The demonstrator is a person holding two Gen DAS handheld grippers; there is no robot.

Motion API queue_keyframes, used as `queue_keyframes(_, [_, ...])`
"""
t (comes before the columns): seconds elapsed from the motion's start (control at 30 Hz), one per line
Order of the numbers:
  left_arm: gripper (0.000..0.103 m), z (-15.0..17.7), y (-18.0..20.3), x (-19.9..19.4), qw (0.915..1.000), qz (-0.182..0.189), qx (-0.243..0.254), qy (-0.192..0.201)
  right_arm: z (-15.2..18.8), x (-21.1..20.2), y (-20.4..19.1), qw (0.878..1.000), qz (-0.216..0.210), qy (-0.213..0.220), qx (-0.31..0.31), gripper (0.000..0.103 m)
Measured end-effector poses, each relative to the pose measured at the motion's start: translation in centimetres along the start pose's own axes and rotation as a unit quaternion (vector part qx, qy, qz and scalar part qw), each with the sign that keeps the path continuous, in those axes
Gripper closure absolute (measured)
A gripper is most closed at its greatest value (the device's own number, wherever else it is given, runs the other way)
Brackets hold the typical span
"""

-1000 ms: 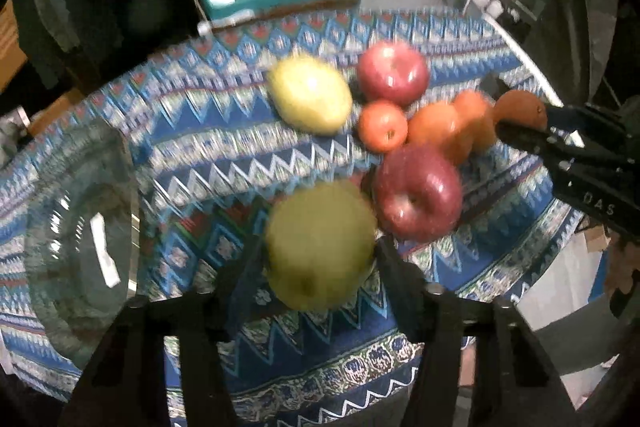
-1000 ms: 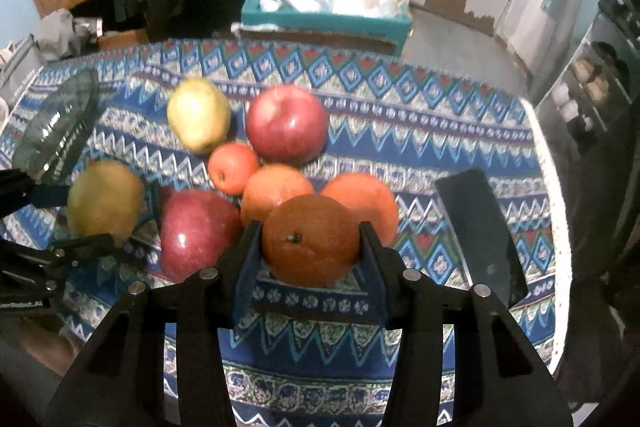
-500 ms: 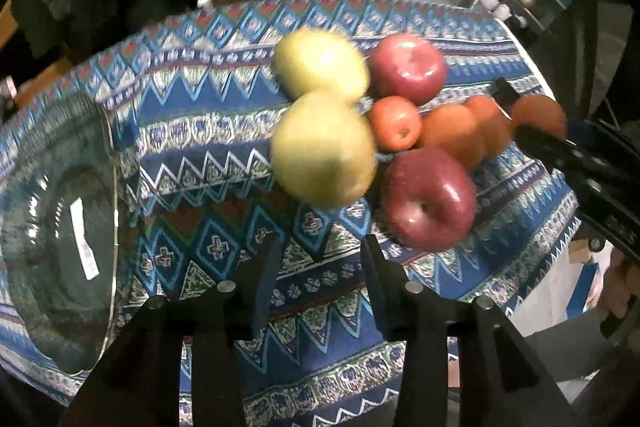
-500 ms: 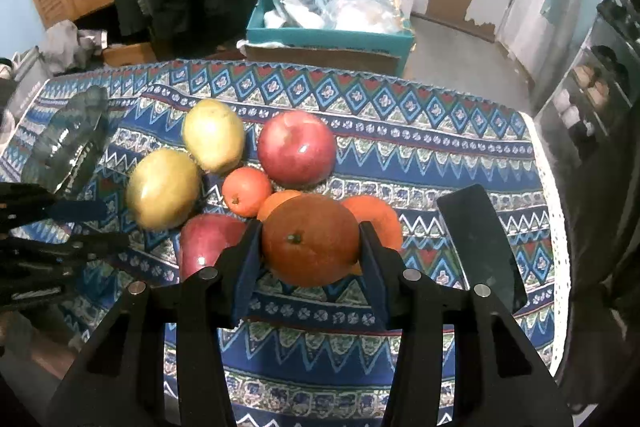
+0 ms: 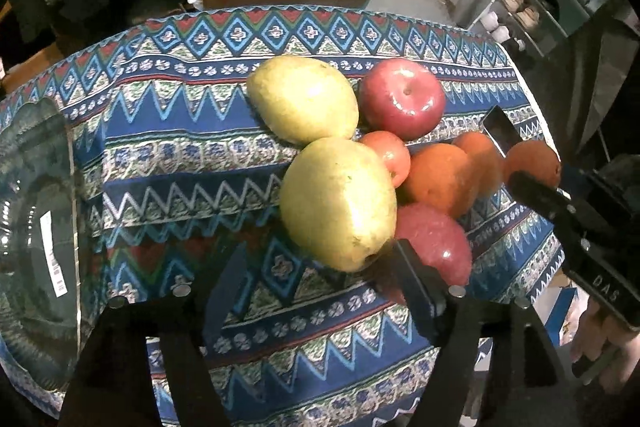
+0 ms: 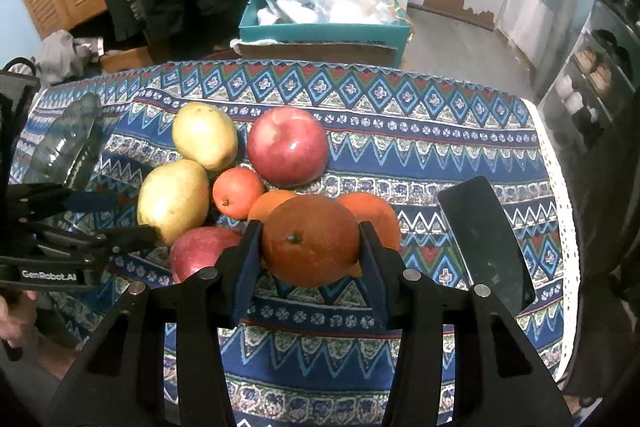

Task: Organize fruits
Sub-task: 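Lift the pear with the left tool while the right tool lifts the orange toward the glass plate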

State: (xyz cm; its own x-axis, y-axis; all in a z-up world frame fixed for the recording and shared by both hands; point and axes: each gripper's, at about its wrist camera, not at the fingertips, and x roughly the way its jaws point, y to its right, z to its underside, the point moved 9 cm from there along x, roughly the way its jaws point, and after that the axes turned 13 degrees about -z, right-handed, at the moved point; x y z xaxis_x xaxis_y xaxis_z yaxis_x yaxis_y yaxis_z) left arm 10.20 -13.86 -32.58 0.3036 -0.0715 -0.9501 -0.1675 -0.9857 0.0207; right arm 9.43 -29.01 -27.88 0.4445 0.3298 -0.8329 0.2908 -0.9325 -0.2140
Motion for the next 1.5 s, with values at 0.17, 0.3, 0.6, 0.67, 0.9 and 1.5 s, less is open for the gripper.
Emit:
queue_keyframes(0.17, [0.025,-0.9,0.5,1.0,0.9997,0.009,-0.019,-0.014,0.1,0.3,0.7,1.000,-0.001,-0.004,0.007,0.056])
queue_keyframes(0.3, [0.025,-1.4,0.7,1.7,0.9989,0.017,-0.034,-0.026,0.1,0.4,1.1,1.000,0.000,-0.005,0.009,0.056])
queue_keyframes(0.6, [0.025,-2.1,1.6,3.1,0.9976,0.013,-0.049,-0.047,0.0,0.2,1.6,1.000,0.002,-0.004,0.012,0.056])
queue_keyframes(0.67, [0.025,-2.2,1.8,3.5,0.9972,0.016,-0.053,-0.051,-0.1,0.1,1.7,1.000,0.003,-0.003,0.013,0.056])
queue_keyframes(0.9, [0.032,-2.2,1.9,3.7,0.9976,0.018,-0.045,-0.050,-0.3,0.3,1.4,1.000,0.005,-0.005,0.008,0.056])
queue_keyframes(1.5, [0.033,-2.2,0.3,-2.3,0.9981,-0.042,0.004,0.046,-2.5,-1.8,0.3,0.999,0.019,0.034,-0.006,0.056])
